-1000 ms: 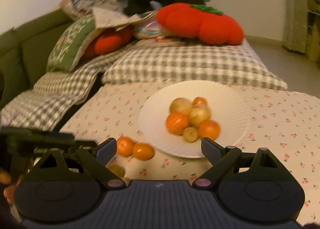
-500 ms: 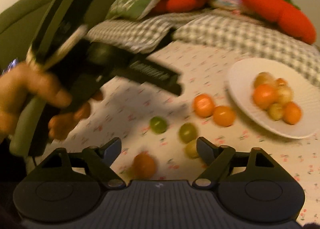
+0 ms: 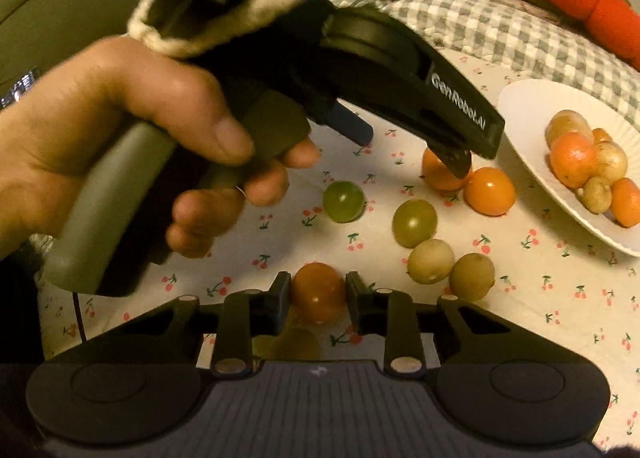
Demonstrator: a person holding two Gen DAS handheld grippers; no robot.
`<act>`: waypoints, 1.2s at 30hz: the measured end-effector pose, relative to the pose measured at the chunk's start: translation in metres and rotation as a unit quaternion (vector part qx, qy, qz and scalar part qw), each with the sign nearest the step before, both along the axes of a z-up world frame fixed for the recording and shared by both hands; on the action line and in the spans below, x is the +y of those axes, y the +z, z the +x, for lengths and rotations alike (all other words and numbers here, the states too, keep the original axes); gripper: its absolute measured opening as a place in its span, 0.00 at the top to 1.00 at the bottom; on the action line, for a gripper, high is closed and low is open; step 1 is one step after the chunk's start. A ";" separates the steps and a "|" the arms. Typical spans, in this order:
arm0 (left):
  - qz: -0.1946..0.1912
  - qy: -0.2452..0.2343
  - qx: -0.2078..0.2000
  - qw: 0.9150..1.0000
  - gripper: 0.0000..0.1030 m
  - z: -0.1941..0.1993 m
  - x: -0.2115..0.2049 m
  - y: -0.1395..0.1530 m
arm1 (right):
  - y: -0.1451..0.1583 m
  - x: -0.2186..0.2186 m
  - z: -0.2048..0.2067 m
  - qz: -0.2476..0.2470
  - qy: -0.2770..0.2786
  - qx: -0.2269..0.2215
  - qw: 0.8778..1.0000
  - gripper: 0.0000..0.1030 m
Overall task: Organize fruits
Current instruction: 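Grasp an orange mandarin with the left gripper while the right grasps a red-orange fruit, then carry the mandarin and red-orange fruit over the white plate with both grippers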
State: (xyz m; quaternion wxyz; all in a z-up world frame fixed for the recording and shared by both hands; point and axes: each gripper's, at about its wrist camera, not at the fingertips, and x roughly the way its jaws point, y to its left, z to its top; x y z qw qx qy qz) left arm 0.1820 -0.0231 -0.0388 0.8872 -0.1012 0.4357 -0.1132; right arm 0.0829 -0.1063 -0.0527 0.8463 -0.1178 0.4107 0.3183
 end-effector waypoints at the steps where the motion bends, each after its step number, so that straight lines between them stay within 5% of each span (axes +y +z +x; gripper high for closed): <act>1: 0.002 -0.002 -0.004 1.000 0.33 0.001 -0.001 0.000 | 0.001 -0.001 0.000 0.003 -0.002 -0.001 1.000 0.74; 4: 0.001 -0.014 -0.015 1.000 0.46 0.004 -0.003 -0.004 | 0.004 -0.003 0.001 0.004 -0.010 -0.006 1.000 0.74; 6: -0.012 -0.024 -0.017 0.999 0.68 0.008 -0.004 -0.006 | 0.004 -0.003 0.002 0.003 -0.014 -0.009 1.000 0.74; 8: -0.017 -0.034 -0.016 0.999 0.78 0.010 -0.007 -0.008 | 0.003 -0.005 0.003 0.002 -0.017 -0.010 1.000 0.74; 36: 0.013 -0.003 -0.024 1.000 0.79 -0.009 -0.006 0.019 | 0.030 -0.029 -0.003 0.046 -0.077 -0.044 0.995 0.74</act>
